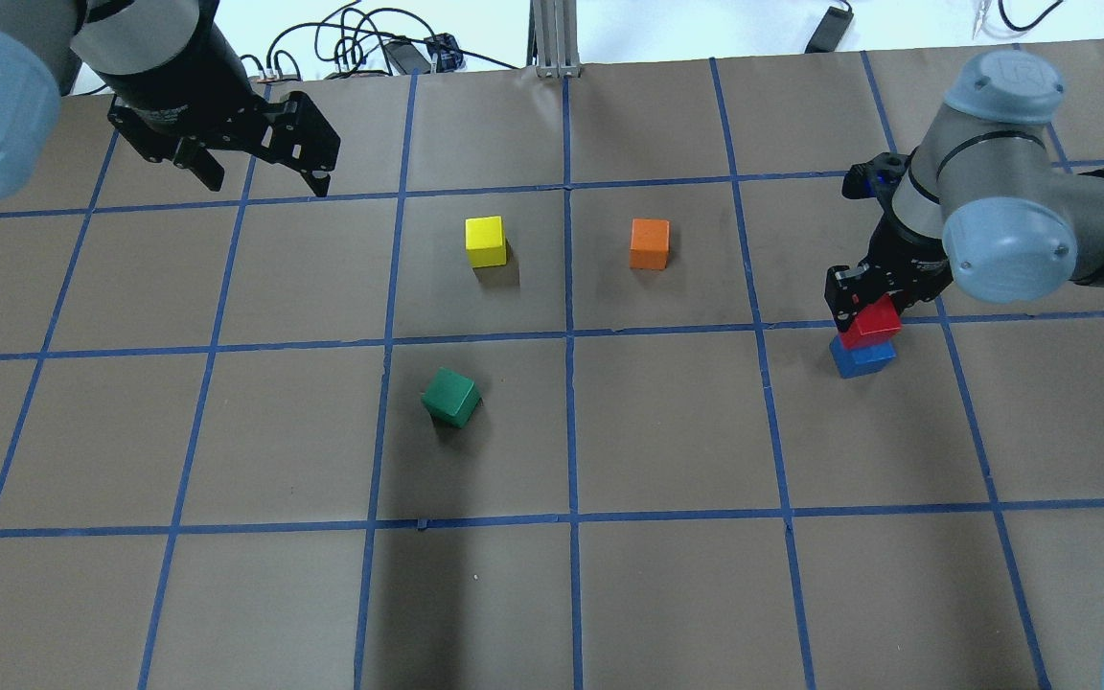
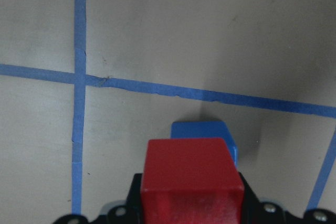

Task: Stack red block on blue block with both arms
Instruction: 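Lower the red cube onto the blue cube and open the right gripper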

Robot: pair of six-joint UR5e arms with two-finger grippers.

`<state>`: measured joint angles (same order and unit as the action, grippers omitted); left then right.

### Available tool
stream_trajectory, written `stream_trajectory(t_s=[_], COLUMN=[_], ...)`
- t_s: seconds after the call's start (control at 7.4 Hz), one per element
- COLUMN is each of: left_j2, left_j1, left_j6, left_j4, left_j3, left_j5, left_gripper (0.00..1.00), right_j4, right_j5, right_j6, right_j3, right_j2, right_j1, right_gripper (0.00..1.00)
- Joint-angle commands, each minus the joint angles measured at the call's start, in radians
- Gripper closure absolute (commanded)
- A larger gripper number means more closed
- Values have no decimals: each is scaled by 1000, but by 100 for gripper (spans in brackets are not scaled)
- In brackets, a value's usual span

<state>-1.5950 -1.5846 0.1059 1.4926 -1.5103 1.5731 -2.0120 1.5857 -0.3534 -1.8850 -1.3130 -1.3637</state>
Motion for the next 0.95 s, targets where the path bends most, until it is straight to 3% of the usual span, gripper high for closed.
stream_trajectory(t_s=[0.0,0.81], left_j2=[-2,-2], left_j1=[0,0], left_j6=[0,0], left_j4=[-2,-2], left_j3=[2,1], left_j5=[-1,-1], left_gripper=[0,0], right_j4=[-1,-28], right_j5=[28,31], right_j6=[-45,-44], right_j3=[-3,-3], right_j2=[1,23], right_j1=[0,3], right_gripper=[100,100])
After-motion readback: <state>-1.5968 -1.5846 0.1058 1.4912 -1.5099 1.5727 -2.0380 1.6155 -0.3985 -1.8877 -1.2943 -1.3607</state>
